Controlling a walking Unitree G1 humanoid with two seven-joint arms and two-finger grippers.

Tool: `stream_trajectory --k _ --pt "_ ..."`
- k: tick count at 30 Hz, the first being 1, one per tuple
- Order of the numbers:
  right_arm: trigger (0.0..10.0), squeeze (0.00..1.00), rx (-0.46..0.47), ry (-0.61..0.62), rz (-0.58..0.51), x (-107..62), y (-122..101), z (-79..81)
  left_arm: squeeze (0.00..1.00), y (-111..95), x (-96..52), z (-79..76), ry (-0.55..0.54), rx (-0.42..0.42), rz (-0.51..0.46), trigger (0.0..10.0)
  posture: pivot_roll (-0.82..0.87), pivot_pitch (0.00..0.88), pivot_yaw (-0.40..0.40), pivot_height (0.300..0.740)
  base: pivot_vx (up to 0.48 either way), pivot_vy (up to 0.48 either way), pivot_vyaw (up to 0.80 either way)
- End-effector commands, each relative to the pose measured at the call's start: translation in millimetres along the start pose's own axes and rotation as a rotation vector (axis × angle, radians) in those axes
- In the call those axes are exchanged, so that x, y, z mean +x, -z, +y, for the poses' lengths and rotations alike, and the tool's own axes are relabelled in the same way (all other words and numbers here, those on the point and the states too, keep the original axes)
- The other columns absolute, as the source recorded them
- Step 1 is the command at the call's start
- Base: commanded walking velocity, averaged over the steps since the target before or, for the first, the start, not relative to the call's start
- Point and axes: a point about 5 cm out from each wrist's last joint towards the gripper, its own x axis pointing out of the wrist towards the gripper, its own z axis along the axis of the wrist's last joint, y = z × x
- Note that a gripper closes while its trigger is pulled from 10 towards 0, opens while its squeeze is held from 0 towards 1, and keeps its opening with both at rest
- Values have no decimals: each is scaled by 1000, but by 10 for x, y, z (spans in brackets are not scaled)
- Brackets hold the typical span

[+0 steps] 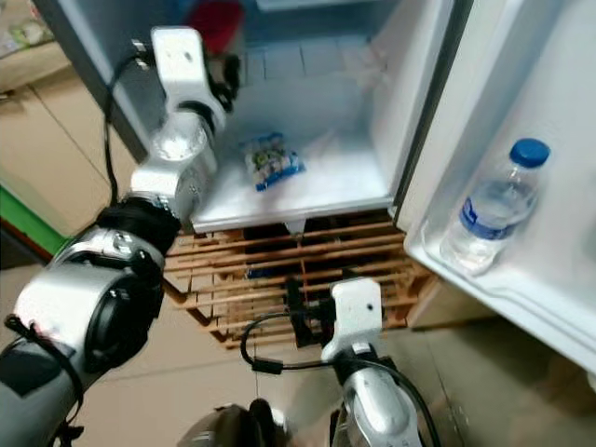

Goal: Restocking fridge

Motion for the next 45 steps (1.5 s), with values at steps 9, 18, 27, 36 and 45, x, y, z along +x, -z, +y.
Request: stream_trajectory --k 9,18,27,36,45 --pt "10000 0 17 46 13 -237 -73 78 0 -62 106 284 -162 -21 49 10000 -332 318 158 740 0 0 0" --pt "10000 0 13 118 -172 -121 -457 -36 0 44 86 274 -184 -71 123 10000 -342 332 166 740 0 0 0" --pt "10000 0 22 96 -279 76 -715 -43 0 113 68 251 -181 -81 175 10000 -318 329 159 740 0 0 0" --pt "10000 0 27 61 -279 149 -728 8 1000 108 70 180 -148 -68 197 10000 -293 316 156 740 0 0 0" --pt "10000 0 38 45 -275 213 -716 28 1000 15 61 -83 -73 -24 185 10000 -250 286 155 740 0 0 0"
